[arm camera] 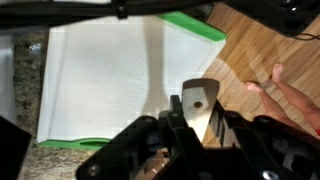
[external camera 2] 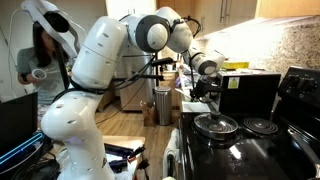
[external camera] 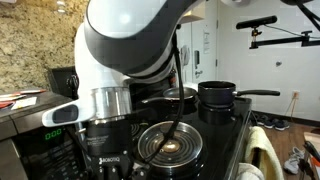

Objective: Take the spatula out of the pot, put it on the counter then pick the lid on the stove and put it on the pot

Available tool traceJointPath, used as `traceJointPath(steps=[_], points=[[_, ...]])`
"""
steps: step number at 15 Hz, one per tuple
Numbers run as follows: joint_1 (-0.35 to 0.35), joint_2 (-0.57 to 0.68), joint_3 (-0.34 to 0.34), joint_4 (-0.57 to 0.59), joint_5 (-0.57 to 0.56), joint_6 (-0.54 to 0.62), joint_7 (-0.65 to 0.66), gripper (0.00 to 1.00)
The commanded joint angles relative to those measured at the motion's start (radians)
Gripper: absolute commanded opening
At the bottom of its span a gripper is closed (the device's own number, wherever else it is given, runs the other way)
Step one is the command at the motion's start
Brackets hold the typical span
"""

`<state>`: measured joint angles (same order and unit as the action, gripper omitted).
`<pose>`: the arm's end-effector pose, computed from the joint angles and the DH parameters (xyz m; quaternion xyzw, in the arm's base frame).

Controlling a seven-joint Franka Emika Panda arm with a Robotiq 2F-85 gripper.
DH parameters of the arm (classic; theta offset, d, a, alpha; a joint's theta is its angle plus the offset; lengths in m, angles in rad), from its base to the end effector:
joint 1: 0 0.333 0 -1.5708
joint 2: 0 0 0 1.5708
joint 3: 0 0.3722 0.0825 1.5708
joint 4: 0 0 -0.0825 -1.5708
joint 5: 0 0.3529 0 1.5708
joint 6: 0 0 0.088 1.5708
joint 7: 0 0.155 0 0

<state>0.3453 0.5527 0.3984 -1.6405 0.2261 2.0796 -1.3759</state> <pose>0.5054 0.4437 0.3340 -0.5480 -0.8116 -0.0246 0.2009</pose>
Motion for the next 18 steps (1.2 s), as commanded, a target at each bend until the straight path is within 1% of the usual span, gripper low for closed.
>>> traceJointPath(steps=[1, 6, 7, 10, 13, 14, 16, 18], points=[[0.014, -0.009, -0.01, -0.011, -0.014, -0.019, 0.131, 0.07], [0.046, -0.005, -0.016, -0.031, -0.038, -0.008, 0.324, 0.07], [0.059, 0.0, -0.019, -0.031, -0.056, -0.008, 0.356, 0.07], [0.105, 0.006, -0.038, -0.041, -0.165, -0.001, 0.452, 0.07], [0.159, 0.013, -0.074, -0.053, -0.334, 0.081, 0.568, 0.07], [0.162, 0.017, -0.073, -0.059, -0.356, 0.126, 0.597, 0.07], [0.145, 0.021, -0.053, -0.076, -0.348, 0.244, 0.639, 0.07], [0.142, 0.021, -0.054, -0.09, -0.362, 0.312, 0.675, 0.07]])
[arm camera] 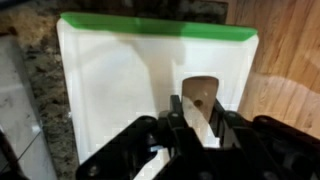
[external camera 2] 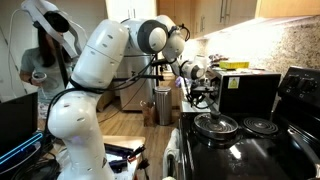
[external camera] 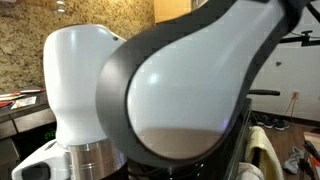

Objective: Take the spatula out of the pot, put it on the counter then pick the lid on the stove and put it on the pot

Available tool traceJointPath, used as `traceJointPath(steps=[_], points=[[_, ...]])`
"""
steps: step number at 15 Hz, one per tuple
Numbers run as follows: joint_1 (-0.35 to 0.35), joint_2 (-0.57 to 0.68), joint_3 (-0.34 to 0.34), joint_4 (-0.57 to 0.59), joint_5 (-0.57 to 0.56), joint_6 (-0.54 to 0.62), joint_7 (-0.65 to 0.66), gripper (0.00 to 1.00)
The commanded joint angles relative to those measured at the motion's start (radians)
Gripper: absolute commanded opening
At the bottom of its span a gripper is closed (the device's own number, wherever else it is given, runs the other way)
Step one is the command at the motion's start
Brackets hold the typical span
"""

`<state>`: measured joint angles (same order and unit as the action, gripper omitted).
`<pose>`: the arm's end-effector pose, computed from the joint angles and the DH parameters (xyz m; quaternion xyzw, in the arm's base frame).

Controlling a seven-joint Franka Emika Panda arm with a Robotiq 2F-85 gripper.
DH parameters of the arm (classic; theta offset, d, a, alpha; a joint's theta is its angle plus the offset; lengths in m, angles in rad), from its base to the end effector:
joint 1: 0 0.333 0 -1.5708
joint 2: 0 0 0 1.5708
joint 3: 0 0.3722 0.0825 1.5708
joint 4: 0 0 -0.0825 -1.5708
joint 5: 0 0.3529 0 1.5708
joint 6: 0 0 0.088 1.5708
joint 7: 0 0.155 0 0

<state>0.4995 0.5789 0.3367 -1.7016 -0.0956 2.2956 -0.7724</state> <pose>0.4845 0.4854 0.2961 -0.6901 -0.7213 -0.0230 0.0545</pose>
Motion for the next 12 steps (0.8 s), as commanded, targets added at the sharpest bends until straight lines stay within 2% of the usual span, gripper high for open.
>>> traceJointPath(steps=[1, 3, 9, 10, 11, 12], points=[[-0.015, -0.003, 0.008, -0.033, -0.045, 0.115, 0.08, 0.07], [-0.016, -0.003, 0.007, -0.041, -0.06, 0.131, 0.098, 0.07], [-0.019, -0.016, 0.009, -0.072, -0.113, 0.074, 0.129, 0.07], [-0.022, -0.014, 0.012, -0.072, -0.111, 0.075, 0.122, 0.1], [-0.025, -0.013, 0.014, -0.072, -0.109, 0.074, 0.118, 0.54], [-0.028, -0.011, 0.018, -0.071, -0.104, 0.072, 0.112, 0.55]])
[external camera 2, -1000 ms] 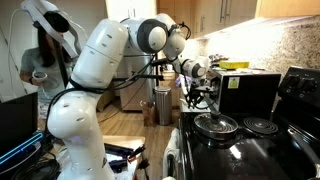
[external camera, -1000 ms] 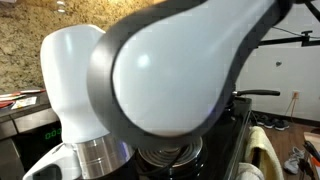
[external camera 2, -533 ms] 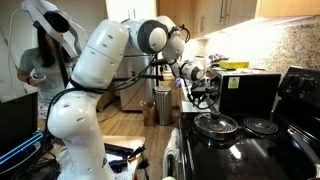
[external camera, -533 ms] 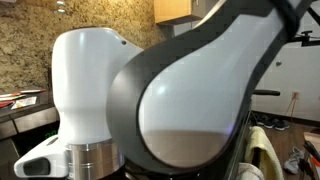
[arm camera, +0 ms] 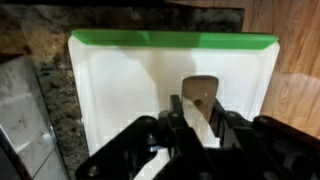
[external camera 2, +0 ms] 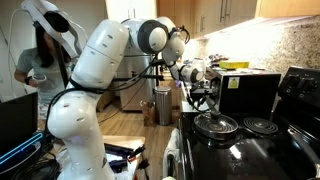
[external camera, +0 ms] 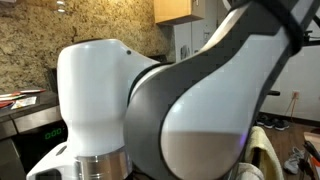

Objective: Take the spatula out of the pot, put it on the counter then pick the lid on the stove and put it on the pot

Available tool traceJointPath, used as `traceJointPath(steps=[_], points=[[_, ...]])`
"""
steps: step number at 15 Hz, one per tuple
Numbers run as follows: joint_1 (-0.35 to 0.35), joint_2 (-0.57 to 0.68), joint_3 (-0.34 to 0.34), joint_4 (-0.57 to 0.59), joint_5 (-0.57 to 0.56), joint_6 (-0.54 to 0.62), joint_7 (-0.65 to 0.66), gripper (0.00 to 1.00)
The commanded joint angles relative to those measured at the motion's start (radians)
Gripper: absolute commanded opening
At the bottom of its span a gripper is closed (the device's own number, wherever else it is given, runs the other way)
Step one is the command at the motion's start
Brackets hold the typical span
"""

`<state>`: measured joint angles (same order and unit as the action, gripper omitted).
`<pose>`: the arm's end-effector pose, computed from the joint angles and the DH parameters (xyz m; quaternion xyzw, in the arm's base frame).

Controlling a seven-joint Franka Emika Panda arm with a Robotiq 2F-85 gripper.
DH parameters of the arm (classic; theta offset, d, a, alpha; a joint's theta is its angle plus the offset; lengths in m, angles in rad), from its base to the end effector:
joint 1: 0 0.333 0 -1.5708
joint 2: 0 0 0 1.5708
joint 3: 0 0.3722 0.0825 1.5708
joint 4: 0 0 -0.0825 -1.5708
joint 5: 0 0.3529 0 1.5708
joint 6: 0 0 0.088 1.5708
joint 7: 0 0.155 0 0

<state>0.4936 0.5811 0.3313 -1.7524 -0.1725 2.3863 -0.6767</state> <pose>0.4876 0.4789 0.2818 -0.7086 -0.7036 -0.0428 0.0301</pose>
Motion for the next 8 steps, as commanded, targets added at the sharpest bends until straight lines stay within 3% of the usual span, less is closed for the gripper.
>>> traceJointPath(steps=[1, 6, 8], points=[[-0.024, -0.014, 0.024, -0.023, -0.028, -0.023, 0.014, 0.61], [-0.05, -0.017, 0.045, -0.031, -0.005, 0.007, -0.013, 0.92], [-0.073, -0.031, 0.061, -0.035, 0.012, 0.038, -0.02, 1.0]])
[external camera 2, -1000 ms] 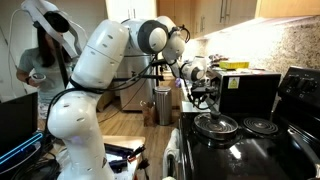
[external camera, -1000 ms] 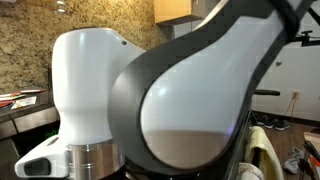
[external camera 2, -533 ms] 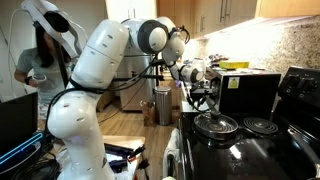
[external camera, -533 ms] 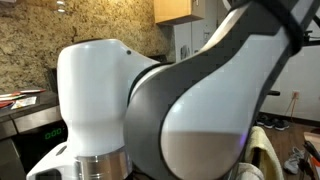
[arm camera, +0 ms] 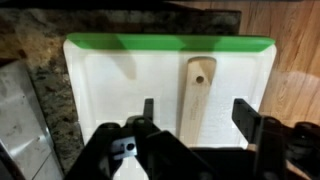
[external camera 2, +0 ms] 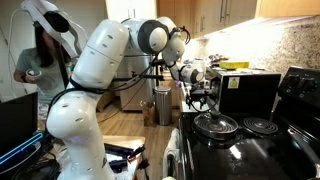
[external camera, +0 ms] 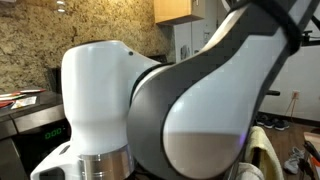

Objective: Take the spatula out of the pot, put it on the counter then pick the lid on the stove and put it on the pot

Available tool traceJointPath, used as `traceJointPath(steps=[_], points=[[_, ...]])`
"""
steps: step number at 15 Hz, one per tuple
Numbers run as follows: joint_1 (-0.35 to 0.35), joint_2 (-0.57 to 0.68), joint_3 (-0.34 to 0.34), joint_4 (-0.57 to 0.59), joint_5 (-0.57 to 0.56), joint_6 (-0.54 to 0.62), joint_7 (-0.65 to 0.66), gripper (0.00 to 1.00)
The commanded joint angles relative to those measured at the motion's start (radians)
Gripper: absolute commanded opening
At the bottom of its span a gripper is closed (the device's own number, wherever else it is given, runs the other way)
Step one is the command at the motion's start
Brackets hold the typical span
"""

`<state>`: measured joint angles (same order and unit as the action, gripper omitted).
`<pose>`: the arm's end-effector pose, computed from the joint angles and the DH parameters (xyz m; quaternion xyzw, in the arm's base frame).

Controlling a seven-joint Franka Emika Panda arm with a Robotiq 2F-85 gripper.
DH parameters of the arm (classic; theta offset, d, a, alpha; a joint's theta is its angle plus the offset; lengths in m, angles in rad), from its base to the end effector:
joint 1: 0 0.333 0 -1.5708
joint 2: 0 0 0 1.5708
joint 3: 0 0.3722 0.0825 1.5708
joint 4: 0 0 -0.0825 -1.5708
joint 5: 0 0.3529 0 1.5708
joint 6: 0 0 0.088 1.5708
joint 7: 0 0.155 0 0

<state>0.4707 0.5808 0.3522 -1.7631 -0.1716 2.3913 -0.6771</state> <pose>0.4873 0.4755 0.2804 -0.7101 -0.7019 -0.0419 0.0361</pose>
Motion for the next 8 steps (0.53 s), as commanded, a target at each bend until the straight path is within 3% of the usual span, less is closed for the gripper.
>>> traceJointPath(steps=[1, 5, 8], points=[[-0.064, -0.041, 0.049, -0.03, 0.013, 0.062, -0.032, 1.0], [-0.15, -0.077, 0.135, -0.039, 0.094, 0.108, -0.125, 1.0], [-0.228, -0.102, 0.235, -0.063, 0.25, 0.083, -0.246, 1.0]])
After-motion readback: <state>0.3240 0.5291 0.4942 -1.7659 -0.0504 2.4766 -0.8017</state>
